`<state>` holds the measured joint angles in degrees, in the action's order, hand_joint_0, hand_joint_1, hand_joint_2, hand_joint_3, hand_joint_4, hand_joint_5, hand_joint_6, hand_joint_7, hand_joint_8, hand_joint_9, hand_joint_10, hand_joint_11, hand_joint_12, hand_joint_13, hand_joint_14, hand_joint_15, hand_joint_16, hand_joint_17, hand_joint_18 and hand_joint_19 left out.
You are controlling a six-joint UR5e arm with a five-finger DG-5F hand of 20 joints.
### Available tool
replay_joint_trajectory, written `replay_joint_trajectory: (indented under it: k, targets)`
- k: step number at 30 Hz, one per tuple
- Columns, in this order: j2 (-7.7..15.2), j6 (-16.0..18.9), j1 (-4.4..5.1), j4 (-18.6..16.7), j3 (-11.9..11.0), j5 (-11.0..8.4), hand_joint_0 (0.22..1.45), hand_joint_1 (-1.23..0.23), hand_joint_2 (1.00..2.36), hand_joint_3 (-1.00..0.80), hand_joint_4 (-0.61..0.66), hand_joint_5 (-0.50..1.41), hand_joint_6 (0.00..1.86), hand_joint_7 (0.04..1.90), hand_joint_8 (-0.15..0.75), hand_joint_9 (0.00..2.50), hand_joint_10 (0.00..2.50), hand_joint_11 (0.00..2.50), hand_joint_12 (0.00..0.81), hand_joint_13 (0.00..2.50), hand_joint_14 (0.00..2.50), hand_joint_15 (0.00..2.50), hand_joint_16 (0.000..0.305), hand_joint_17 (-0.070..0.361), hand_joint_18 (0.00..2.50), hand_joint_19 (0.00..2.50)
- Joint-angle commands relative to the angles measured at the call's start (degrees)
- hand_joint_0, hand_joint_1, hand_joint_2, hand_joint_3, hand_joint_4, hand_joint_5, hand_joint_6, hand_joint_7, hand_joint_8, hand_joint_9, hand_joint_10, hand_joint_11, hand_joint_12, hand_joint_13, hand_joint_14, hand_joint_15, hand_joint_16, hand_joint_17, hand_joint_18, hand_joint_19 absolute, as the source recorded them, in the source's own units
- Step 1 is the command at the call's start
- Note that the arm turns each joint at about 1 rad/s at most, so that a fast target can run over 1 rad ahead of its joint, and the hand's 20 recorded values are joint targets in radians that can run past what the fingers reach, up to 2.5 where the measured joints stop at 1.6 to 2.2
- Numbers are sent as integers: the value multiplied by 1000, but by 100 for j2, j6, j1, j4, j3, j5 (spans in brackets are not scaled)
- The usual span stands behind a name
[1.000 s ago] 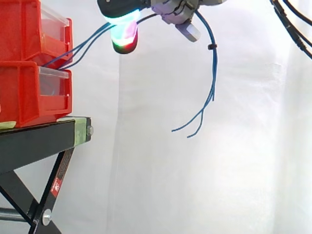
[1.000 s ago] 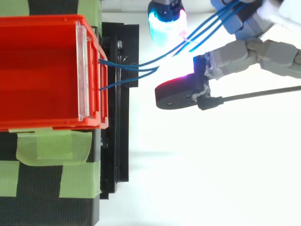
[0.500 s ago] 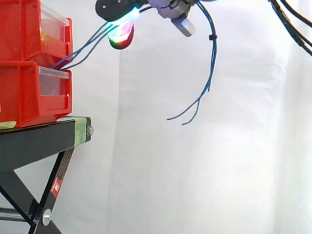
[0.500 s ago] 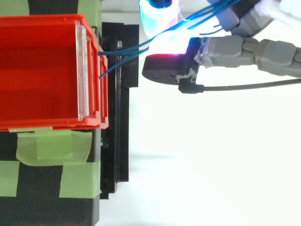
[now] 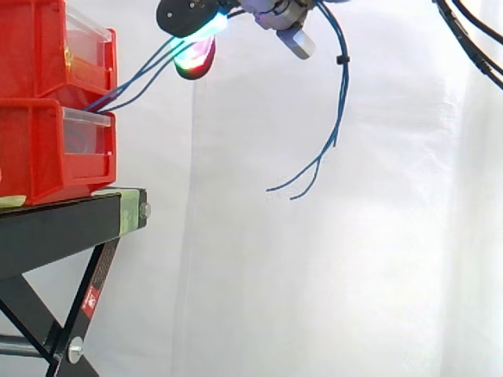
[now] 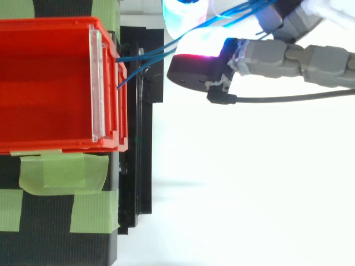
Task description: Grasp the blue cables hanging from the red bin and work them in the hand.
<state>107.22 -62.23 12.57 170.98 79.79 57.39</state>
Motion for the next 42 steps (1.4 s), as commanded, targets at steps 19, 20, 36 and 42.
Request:
replay_joint_trajectory:
  k: [19,20,36,42]
  targets:
    - [1,167,-1,15,2,-9,1243,-617,1022,149,301,343,5,1360,519,1736,2500,2500,771,2085,2500,2010,244,183,2500,763]
    - [1,167,-1,15,-7,-9,1242,-616,1022,156,302,343,5,1362,519,1736,2500,2500,771,2085,2500,2010,244,183,2500,763]
    - [-8,158,-9,-390,-7,0,1117,-634,1013,285,306,323,6,1355,519,1736,2500,2500,771,2085,2500,2010,244,183,2500,763]
    - [-8,562,26,-372,-16,-106,1099,-635,1014,219,302,320,6,1357,519,1736,2500,2500,771,2085,2500,2010,244,183,2500,763]
